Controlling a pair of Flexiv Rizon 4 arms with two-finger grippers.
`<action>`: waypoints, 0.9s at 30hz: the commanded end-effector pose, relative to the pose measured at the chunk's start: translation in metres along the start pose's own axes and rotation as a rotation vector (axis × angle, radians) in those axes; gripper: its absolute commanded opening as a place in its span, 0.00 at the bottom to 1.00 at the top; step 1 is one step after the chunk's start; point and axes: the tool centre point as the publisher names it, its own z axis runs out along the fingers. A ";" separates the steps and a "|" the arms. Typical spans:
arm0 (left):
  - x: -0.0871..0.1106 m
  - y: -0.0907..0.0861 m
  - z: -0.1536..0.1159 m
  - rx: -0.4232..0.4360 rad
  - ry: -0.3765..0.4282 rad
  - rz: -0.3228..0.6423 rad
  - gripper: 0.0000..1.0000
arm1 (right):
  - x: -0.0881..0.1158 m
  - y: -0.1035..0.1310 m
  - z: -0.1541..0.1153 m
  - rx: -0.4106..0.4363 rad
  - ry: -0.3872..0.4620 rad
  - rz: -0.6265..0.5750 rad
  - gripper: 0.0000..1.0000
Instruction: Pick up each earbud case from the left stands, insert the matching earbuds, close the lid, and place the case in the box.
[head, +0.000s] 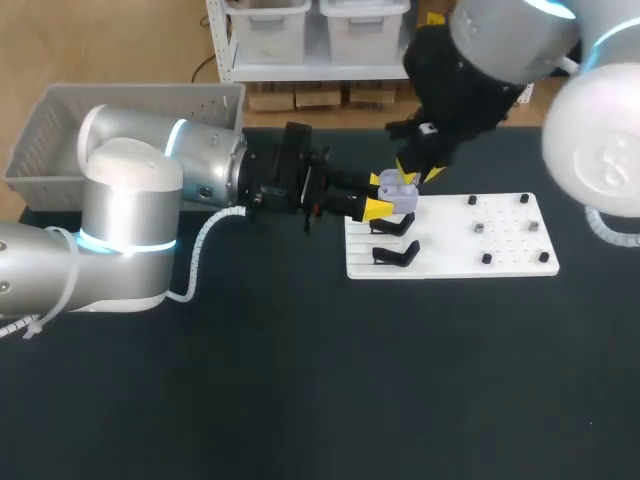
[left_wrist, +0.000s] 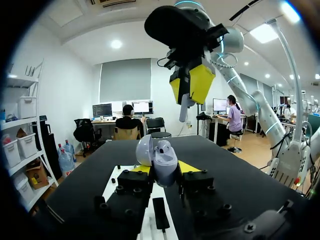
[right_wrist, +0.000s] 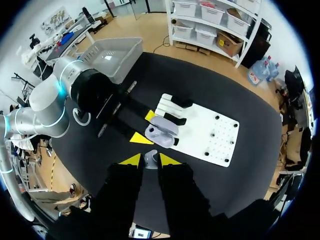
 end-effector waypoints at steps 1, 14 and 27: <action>0.001 0.001 0.000 0.001 0.000 0.000 0.00 | -0.010 0.006 0.006 0.004 0.019 -0.013 0.00; 0.001 0.001 0.000 0.001 0.000 0.000 0.00 | -0.015 0.009 0.019 -0.009 0.055 -0.029 0.00; 0.001 0.001 0.000 0.001 0.000 0.000 0.00 | -0.017 0.008 0.027 -0.009 0.072 -0.019 0.00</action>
